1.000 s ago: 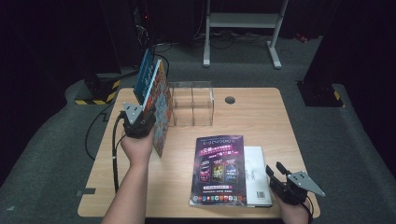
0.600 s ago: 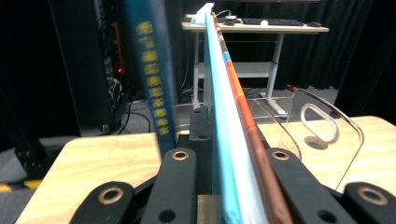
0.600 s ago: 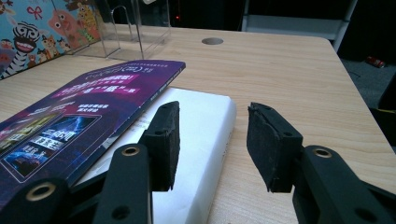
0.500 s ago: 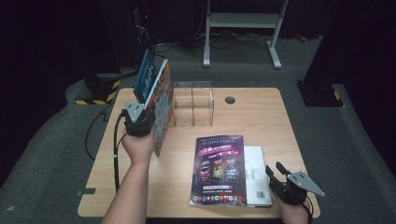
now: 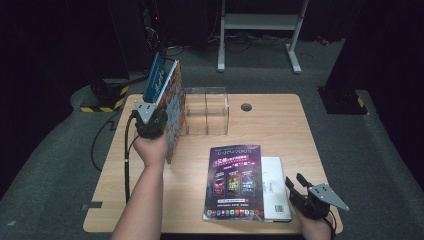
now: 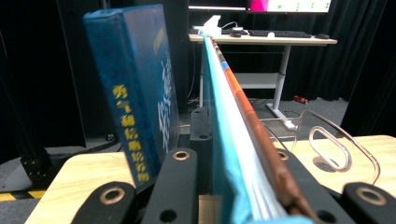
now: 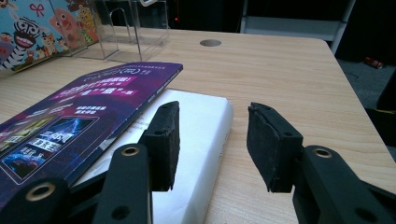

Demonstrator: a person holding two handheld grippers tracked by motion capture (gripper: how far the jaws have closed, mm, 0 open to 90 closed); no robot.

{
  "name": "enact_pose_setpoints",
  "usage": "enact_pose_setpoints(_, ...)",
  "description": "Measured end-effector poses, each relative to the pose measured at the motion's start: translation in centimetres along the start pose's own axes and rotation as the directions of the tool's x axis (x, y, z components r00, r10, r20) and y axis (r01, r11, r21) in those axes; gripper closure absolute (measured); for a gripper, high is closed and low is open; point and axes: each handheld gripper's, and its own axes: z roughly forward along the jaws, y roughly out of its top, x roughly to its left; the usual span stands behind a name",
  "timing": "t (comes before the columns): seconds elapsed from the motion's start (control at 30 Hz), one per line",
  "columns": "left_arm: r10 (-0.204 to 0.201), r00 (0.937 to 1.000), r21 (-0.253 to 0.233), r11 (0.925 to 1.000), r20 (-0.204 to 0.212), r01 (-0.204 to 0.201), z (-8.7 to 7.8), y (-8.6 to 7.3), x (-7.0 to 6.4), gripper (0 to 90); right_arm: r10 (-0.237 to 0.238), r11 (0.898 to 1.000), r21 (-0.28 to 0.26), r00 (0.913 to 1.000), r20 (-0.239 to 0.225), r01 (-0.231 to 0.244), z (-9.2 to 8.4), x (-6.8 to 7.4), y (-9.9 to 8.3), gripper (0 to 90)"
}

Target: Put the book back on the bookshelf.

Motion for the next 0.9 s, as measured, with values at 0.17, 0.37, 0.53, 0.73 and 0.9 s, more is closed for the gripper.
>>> enact_pose_setpoints(0.17, -0.010, 0.9999, -0.010, 0.9999, -0.006, 0.010, 0.6, 0.2, -0.1, 81.3, 0.001, 1.000, 0.000, 1.0000, 0.000, -0.001, 0.0, 0.0, 0.0, 54.5)
enact_pose_setpoints(0.37, -0.002, 0.9999, -0.033, 0.9995, -0.010, 0.002, 1.1, 0.2, -0.5, 81.3, 0.000, 1.000, 0.000, 1.0000, 0.001, 0.000, 0.0, -0.1, -0.1, 54.6)
enact_pose_setpoints(0.53, -0.004, 0.9999, -0.047, 0.9989, -0.010, 0.003, 1.2, 0.2, -0.6, 81.2, 0.000, 1.000, 0.000, 1.0000, 0.001, 0.000, 0.0, -0.1, -0.1, 54.7)
enact_pose_setpoints(0.73, 0.009, 1.0000, -0.048, 0.9988, -0.002, -0.009, 0.8, -0.5, -0.6, 80.8, 0.001, 1.000, 0.003, 1.0000, -0.001, -0.001, 0.0, 0.0, 0.0, 54.7)
enact_pose_setpoints(0.9, 0.030, 0.9995, -0.028, 0.9992, 0.009, -0.030, 0.3, -1.0, -0.6, 80.5, -0.001, 1.000, 0.002, 1.0000, -0.006, 0.001, 0.0, 0.1, -0.1, 54.7)
